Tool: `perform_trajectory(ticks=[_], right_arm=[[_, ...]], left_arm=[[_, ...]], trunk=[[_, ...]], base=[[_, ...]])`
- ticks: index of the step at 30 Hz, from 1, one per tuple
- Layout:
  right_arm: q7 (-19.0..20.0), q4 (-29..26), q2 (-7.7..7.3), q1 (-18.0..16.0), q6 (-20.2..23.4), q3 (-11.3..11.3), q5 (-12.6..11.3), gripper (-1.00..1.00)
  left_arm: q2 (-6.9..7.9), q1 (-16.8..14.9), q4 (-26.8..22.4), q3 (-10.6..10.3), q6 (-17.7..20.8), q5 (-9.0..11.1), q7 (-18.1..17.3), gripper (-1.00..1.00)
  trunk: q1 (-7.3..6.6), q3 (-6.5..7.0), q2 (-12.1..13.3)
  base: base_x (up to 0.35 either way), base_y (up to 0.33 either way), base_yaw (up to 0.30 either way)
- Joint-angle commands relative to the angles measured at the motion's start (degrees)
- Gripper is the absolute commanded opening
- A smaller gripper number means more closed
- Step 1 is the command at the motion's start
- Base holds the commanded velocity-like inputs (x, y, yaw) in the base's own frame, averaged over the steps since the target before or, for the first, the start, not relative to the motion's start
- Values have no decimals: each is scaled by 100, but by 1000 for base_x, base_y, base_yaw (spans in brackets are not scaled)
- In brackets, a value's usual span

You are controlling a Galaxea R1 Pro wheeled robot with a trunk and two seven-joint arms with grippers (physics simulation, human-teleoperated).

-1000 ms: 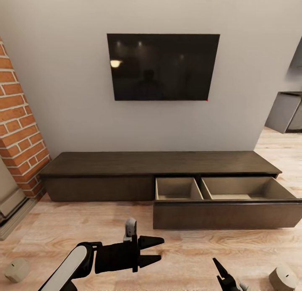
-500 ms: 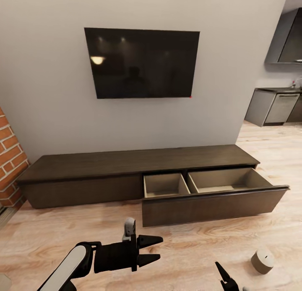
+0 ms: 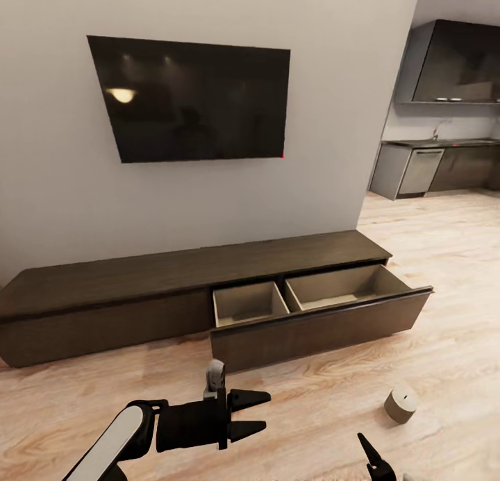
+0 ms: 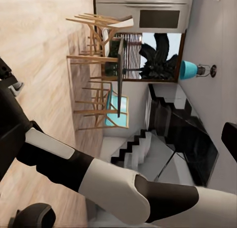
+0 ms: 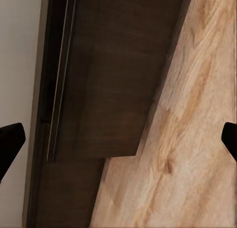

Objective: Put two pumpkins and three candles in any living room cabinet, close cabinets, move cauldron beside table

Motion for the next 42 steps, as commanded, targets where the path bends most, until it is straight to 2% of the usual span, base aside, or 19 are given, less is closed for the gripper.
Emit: perform_trajectory(ticks=[1,25,31,42], right_arm=[[22,9,2,-6,-7,8,-30,100],[30,258,-5,-5,-190,-5,-37,100],[32,493,-2,-4,-195,-26,-45,100],[34,546,-6,-5,-308,-28,-43,100]], left_arm=[[6,-3,-1,-4,5,-18,-25,100],[6,-3,-15,-5,5,-14,-32,100],[4,-3,-33,20,5,7,-36,100],[2,-3,-16,34,5,33,-25,100]], trunk=[[-1,-8,-2],[-1,-40,-2],[-1,-40,-2],[-242,157,439]], base=[[0,0,-272],[-2,0,-275],[-84,0,-277],[-4,0,-282]])
